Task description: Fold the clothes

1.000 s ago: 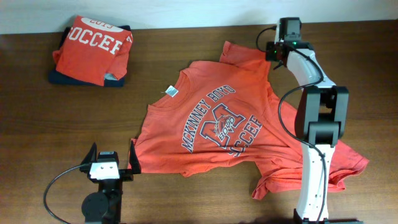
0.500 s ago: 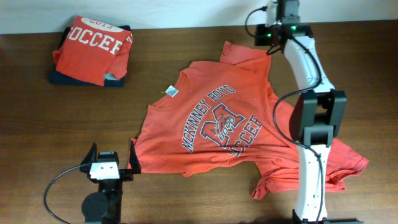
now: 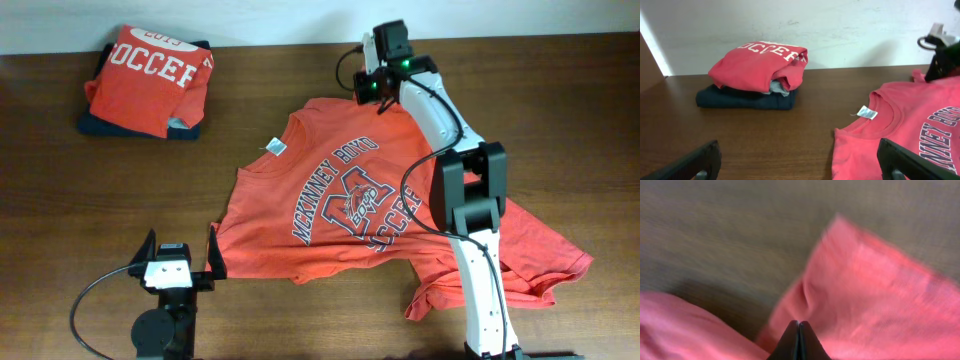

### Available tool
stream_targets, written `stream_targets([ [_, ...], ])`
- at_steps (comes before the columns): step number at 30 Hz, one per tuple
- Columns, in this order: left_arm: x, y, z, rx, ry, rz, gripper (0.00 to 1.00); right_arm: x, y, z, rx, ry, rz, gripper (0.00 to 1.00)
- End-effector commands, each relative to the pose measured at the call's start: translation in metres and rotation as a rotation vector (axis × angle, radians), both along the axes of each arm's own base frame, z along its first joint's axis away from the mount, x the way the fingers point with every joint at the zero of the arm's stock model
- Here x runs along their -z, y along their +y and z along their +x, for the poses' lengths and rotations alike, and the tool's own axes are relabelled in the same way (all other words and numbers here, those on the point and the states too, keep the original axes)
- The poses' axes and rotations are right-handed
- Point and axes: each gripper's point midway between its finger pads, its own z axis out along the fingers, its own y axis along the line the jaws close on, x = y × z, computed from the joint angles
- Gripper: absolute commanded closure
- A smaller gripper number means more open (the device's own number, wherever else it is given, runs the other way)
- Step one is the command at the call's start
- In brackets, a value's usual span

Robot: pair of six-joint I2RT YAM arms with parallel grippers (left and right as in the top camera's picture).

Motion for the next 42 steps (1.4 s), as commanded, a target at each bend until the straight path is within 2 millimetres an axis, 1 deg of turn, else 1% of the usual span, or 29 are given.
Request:
stream_targets([
  [1, 0.002, -0.003, 0.0, 0.019, 0.002, 0.015, 0.01, 0.009, -0.014, -0.003, 0.041, 0.027, -0.039, 0.96],
  [4, 0.002, -0.003, 0.0, 0.019, 0.002, 0.015, 0.01, 0.012, -0.015, -0.007, 0.04, 0.049, -0.045, 0.96],
  [7, 0.002, -0.003, 0.0, 0.019, 0.002, 0.015, 0.01, 0.024, -0.016, -0.011, 0.04, 0.071, -0.049, 0.96],
  [13, 0.002, -0.003, 0.0, 0.019, 0.002, 0.015, 0.01, 0.065, -0.017, -0.016, 0.039, 0.124, -0.062, 0.96],
  [16, 0.002, -0.003, 0.0, 0.019, 0.002, 0.015, 0.01, 0.078, -0.019, -0.011, 0.045, 0.111, -0.063, 0.96],
  [18, 0.002, -0.003, 0.0, 0.019, 0.002, 0.015, 0.01, 0.081, -0.021, -0.003, 0.055, 0.081, -0.068, 0.96],
  [26, 0.002, -0.003, 0.0, 0.019, 0.002, 0.015, 0.01, 0.056, -0.044, 0.044, 0.14, -0.116, -0.043, 0.96],
  [32, 0.002, -0.003, 0.0, 0.019, 0.002, 0.015, 0.01, 0.029, -0.058, 0.076, 0.171, -0.275, -0.01, 0.96],
  [36, 0.002, -0.004, 0.0, 0.02, 0.002, 0.015, 0.01, 0.012, -0.07, 0.093, 0.194, -0.363, 0.006, 0.96],
  [38, 0.002, -0.003, 0.0, 0.019, 0.002, 0.015, 0.01, -0.002, -0.075, 0.1, 0.195, -0.403, 0.018, 0.96],
  [41, 0.002, -0.003, 0.0, 0.019, 0.002, 0.015, 0.01, -0.034, -0.083, 0.108, 0.202, -0.452, 0.034, 0.96],
  [42, 0.002, -0.003, 0.0, 0.019, 0.002, 0.015, 0.01, -0.049, -0.084, 0.11, 0.198, -0.462, 0.043, 0.95],
])
